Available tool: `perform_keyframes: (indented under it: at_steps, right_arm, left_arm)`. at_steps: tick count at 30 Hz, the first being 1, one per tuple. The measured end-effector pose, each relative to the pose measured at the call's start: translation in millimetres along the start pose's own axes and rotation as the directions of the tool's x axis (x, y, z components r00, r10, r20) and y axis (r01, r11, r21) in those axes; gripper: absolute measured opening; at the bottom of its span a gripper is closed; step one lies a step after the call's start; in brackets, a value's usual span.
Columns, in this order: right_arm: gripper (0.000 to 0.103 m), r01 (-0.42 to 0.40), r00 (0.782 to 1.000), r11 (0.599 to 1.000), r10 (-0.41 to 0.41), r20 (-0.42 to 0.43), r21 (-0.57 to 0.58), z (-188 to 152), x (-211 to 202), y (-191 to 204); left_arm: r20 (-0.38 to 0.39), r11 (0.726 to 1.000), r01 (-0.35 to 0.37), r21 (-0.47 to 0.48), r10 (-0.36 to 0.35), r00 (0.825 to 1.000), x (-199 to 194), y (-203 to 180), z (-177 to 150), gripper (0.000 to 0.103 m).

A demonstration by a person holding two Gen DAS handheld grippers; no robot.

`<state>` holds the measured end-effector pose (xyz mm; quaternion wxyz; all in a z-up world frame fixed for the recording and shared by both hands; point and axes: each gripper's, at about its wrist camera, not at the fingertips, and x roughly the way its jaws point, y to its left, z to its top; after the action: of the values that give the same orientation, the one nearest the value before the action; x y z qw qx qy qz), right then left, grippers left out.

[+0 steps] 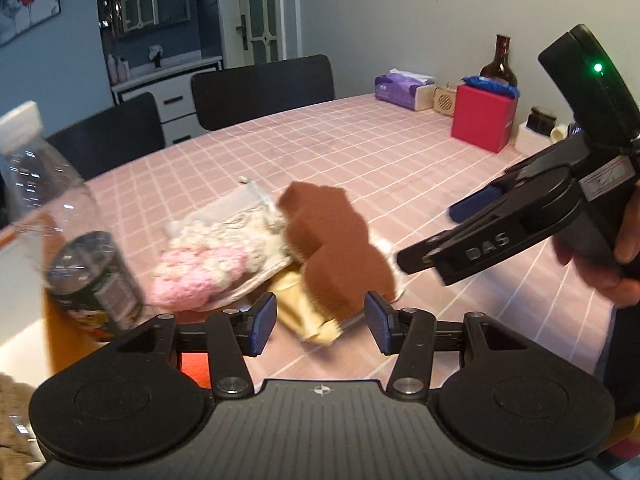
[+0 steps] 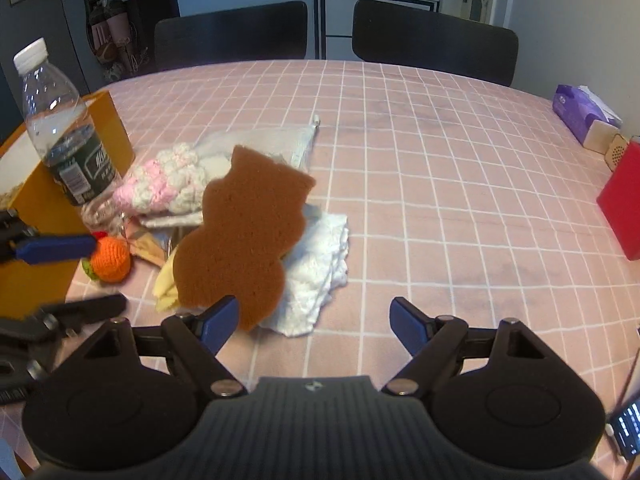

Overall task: Organize soft objects
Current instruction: 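Move the right gripper to the brown bear sponge and grasp it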

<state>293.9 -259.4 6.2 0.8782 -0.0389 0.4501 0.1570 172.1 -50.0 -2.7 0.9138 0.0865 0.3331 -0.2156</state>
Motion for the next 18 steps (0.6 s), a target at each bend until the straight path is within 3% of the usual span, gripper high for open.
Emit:
perform_keyframes:
  at_steps: [4,11,18]
  right_arm:
    - [0.069,-0.020,1.000,0.998,0.020,-0.002,0.053,8.8,3.5,-5.0]
    - [0.083,-0.115,0.993,0.989,0.115,0.008,0.093,21.0,7.5,4.9]
    - [0.084,-0.160,0.983,0.981,0.168,-0.072,0.109,18.8,34.3,18.4]
  left_arm:
    - [0.006,1.000,0.015,-0.018,-0.015,1.000,17.2,-5.0,6.8,0.070]
    - [-0.028,0.998,0.051,-0.022,-0.052,0.998,42.3,-9.5,8.7,0.062]
    - [-0.048,0.995,0.097,-0.011,-0.097,0.994,40.7,-9.0,9.8,0.062]
